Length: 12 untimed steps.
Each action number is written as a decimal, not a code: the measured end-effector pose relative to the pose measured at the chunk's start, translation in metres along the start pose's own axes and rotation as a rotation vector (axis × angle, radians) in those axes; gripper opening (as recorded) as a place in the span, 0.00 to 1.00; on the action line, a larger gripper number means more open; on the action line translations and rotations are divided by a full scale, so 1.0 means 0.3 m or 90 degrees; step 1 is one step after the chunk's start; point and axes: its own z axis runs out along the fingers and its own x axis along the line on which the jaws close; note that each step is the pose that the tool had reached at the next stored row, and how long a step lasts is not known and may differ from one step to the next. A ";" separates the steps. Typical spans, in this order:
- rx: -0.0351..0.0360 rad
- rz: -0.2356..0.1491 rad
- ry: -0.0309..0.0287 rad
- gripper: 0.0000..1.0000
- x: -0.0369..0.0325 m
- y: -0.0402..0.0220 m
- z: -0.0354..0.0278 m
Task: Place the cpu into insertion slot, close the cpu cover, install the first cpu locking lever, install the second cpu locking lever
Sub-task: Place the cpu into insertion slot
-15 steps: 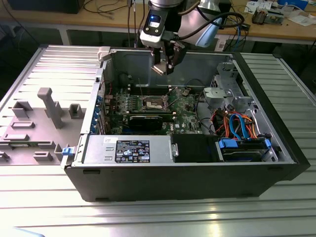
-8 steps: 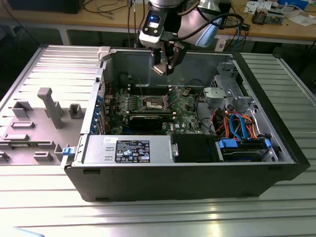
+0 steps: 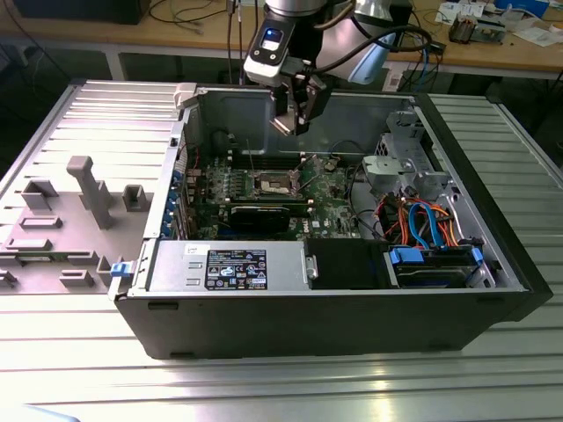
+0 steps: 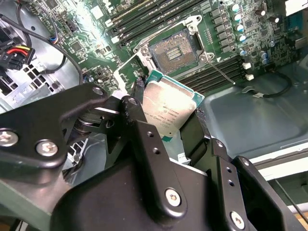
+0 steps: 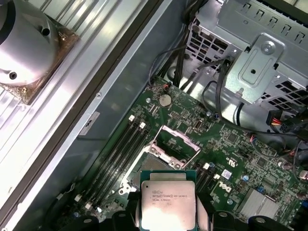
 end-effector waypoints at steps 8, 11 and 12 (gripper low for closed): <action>-0.0002 0.013 -0.0011 0.55 0.000 0.000 0.001; -0.0002 0.013 -0.0011 0.55 0.000 0.000 0.002; -0.0002 0.013 -0.0011 0.55 0.000 0.000 0.002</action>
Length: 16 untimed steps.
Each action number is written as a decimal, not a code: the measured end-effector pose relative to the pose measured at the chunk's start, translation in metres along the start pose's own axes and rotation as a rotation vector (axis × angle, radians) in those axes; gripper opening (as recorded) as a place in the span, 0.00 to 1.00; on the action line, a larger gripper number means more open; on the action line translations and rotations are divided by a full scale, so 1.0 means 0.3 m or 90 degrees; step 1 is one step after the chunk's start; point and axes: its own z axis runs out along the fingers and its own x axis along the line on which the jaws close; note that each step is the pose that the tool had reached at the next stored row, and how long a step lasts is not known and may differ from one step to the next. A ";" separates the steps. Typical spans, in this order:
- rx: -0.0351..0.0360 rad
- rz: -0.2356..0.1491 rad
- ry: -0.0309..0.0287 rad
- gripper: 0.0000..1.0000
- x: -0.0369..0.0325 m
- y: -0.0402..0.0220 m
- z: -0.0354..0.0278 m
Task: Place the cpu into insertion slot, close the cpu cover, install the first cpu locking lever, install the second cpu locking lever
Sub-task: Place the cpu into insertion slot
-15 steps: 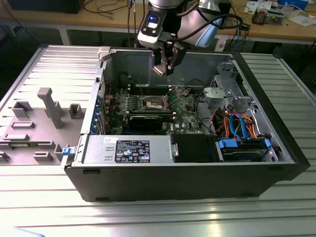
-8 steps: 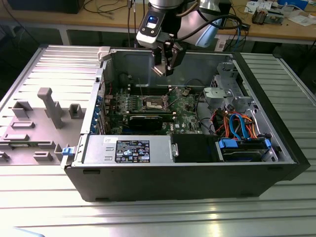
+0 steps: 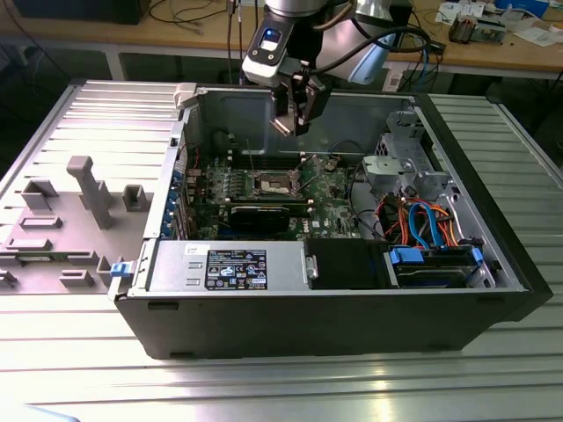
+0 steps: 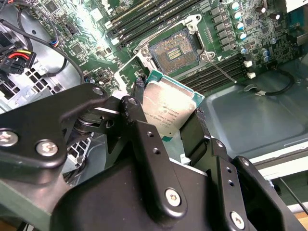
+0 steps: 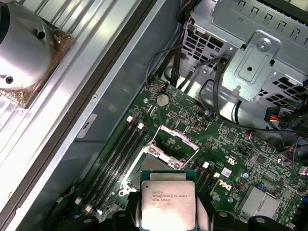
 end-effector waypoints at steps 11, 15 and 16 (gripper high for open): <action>-0.0008 0.040 -0.0035 0.55 0.000 0.000 0.006; -0.0012 0.065 -0.0058 0.55 0.000 -0.001 0.009; -0.0013 0.069 -0.0061 0.55 0.000 -0.001 0.009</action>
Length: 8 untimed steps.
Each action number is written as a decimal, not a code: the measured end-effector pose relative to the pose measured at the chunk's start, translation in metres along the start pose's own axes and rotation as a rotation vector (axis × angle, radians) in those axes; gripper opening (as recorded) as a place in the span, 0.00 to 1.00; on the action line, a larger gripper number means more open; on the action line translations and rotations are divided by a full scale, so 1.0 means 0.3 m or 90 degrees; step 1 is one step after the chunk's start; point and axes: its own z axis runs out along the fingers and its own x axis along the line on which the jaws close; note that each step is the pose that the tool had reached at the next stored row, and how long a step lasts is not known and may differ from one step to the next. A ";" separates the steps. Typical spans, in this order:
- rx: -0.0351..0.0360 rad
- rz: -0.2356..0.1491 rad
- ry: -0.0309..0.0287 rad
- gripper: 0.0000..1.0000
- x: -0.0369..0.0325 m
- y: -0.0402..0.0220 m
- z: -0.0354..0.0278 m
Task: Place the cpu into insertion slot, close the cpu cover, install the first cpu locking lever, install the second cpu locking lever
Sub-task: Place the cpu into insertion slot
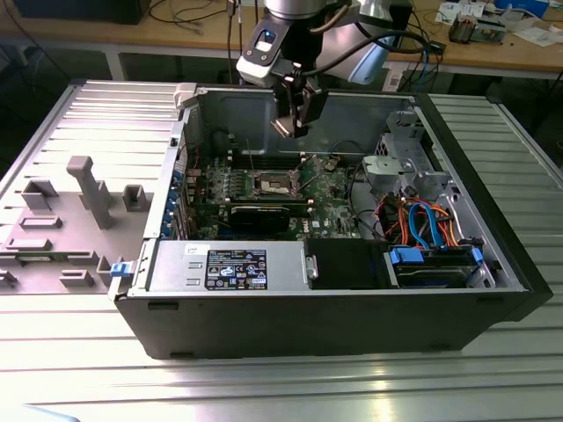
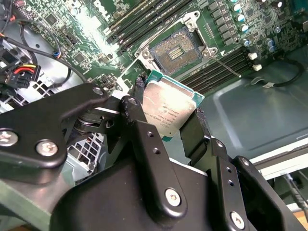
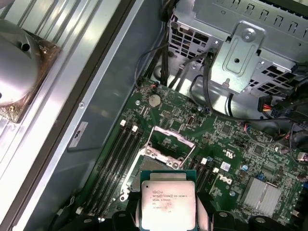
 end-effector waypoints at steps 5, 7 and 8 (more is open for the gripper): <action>-0.0005 0.024 -0.0021 0.55 0.000 0.000 0.005; -0.0007 0.050 -0.0044 0.55 0.000 -0.001 0.010; -0.0008 0.065 -0.0055 0.55 0.000 -0.001 0.013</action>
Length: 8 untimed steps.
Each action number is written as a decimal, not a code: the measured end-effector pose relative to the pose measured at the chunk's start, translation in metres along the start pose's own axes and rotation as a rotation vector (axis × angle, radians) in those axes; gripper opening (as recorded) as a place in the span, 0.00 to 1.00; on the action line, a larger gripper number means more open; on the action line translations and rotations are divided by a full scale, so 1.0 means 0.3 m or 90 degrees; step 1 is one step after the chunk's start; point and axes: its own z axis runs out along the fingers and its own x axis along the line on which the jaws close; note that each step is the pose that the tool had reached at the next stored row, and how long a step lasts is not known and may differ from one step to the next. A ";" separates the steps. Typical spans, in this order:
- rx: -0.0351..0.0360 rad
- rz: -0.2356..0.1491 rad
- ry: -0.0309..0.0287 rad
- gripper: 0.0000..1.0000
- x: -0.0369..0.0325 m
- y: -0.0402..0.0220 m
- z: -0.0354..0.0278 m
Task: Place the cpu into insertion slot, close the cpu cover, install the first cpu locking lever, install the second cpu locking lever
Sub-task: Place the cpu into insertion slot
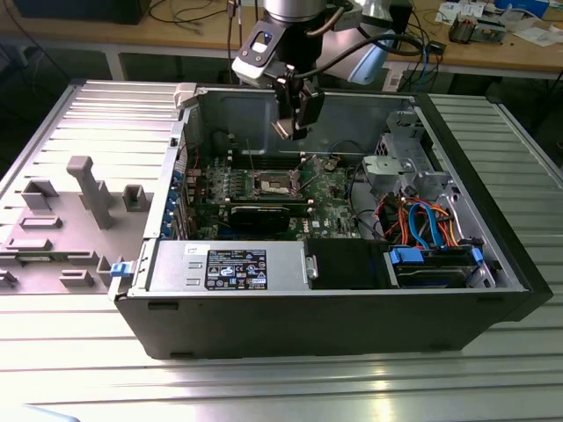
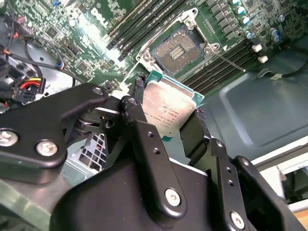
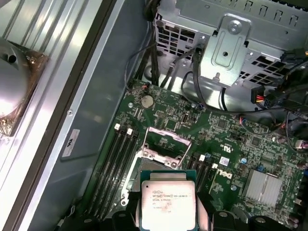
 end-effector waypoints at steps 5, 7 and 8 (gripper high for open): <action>0.0049 0.037 -0.0014 0.55 0.000 -0.001 0.010; 0.0071 0.042 -0.0009 0.55 0.000 -0.001 0.014; 0.0071 0.042 -0.0009 0.55 0.000 -0.001 0.016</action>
